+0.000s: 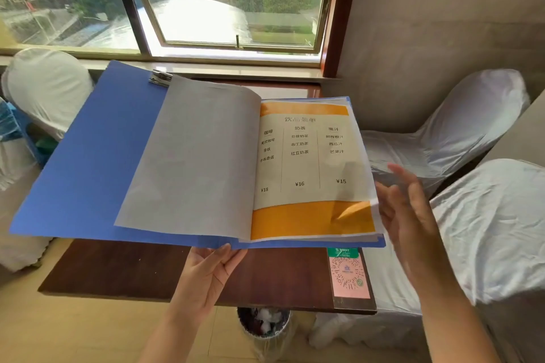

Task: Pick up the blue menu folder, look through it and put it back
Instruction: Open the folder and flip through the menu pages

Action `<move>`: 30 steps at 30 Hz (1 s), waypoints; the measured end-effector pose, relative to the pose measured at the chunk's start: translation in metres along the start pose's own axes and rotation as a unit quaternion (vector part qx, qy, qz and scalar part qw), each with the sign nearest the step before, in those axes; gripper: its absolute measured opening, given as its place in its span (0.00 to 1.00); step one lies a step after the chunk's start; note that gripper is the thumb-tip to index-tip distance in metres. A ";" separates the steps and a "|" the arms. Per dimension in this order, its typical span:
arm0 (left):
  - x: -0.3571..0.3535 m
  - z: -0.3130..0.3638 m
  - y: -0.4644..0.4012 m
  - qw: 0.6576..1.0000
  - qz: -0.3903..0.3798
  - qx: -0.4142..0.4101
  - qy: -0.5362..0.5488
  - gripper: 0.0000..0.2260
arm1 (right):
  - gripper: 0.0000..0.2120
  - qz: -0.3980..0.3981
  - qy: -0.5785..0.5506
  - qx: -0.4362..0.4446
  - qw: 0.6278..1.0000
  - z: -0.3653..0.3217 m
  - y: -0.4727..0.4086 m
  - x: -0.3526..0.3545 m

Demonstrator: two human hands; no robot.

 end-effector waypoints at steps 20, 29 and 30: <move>-0.029 -0.009 0.012 0.996 -0.049 -0.022 -0.072 0.21 | 0.29 -0.243 0.466 0.148 0.838 0.033 0.032 -0.204; -0.033 -0.022 0.019 0.996 -0.049 0.069 -0.012 0.18 | 0.26 -0.064 0.389 0.010 0.919 0.001 -0.096 -0.158; -0.034 -0.022 0.022 0.996 -0.053 0.072 -0.007 0.18 | 0.25 -0.040 0.341 -0.005 0.939 -0.008 -0.114 -0.144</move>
Point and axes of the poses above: each hand's wrist, its own y-axis away from the middle knuckle, its own x-axis out of the back of the hand, z = x × y, the point moved 5 cm from there along -y, towards the middle knuckle, and after that the axes turned 2 degrees about -z, right-handed, at the moved point
